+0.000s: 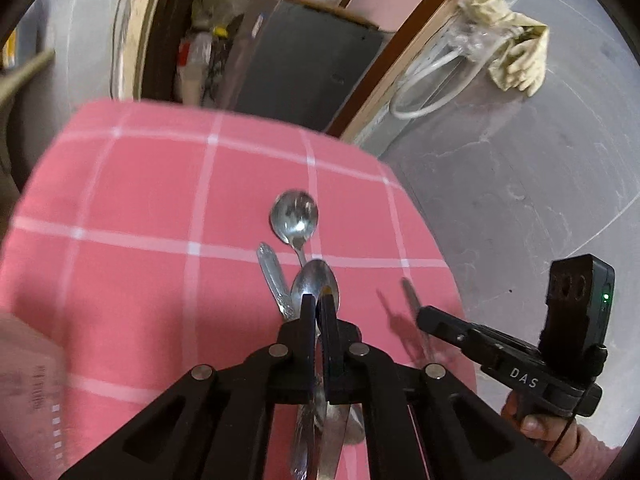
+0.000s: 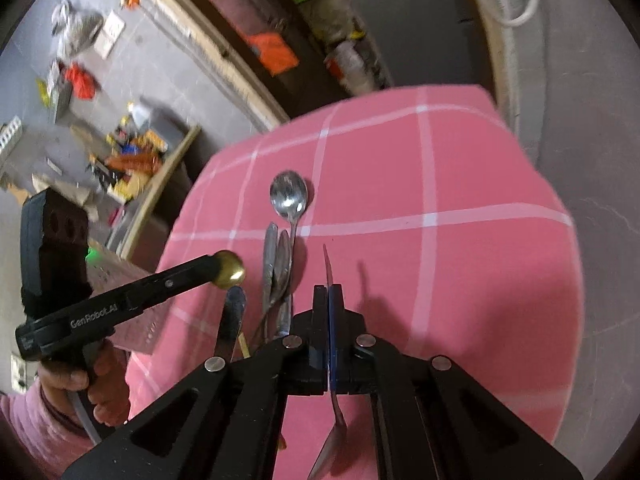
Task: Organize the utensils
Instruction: 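Close the left gripper on the steel knife among the spoons, then lift the knife with the left gripper and carry it to the white caddy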
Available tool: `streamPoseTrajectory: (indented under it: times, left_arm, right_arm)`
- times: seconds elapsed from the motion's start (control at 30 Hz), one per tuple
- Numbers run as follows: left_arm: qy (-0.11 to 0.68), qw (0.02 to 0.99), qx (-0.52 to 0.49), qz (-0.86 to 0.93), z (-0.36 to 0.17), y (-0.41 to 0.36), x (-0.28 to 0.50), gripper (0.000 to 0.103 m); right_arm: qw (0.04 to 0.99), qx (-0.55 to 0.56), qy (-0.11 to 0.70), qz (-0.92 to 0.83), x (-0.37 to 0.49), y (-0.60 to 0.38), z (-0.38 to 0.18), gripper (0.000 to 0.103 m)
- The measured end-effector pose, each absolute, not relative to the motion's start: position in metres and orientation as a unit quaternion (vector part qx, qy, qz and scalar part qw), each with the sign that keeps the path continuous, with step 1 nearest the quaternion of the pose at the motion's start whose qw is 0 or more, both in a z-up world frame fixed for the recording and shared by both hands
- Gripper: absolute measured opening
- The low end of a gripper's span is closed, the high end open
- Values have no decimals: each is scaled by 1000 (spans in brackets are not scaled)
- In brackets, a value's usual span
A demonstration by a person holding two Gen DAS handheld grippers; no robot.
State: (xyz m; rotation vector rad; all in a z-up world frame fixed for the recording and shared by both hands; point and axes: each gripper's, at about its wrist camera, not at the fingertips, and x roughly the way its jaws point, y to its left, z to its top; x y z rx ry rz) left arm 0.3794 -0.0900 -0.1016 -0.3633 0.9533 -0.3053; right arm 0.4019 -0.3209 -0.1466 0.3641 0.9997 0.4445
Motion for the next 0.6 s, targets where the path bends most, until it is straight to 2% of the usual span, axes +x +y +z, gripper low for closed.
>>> streamPoseTrajectory:
  times: [0.6]
  left_arm:
    - [355,927,-82,-86,8,-36,312,3]
  right_arm:
    - [931,150,305,133,306,-308,-31,1]
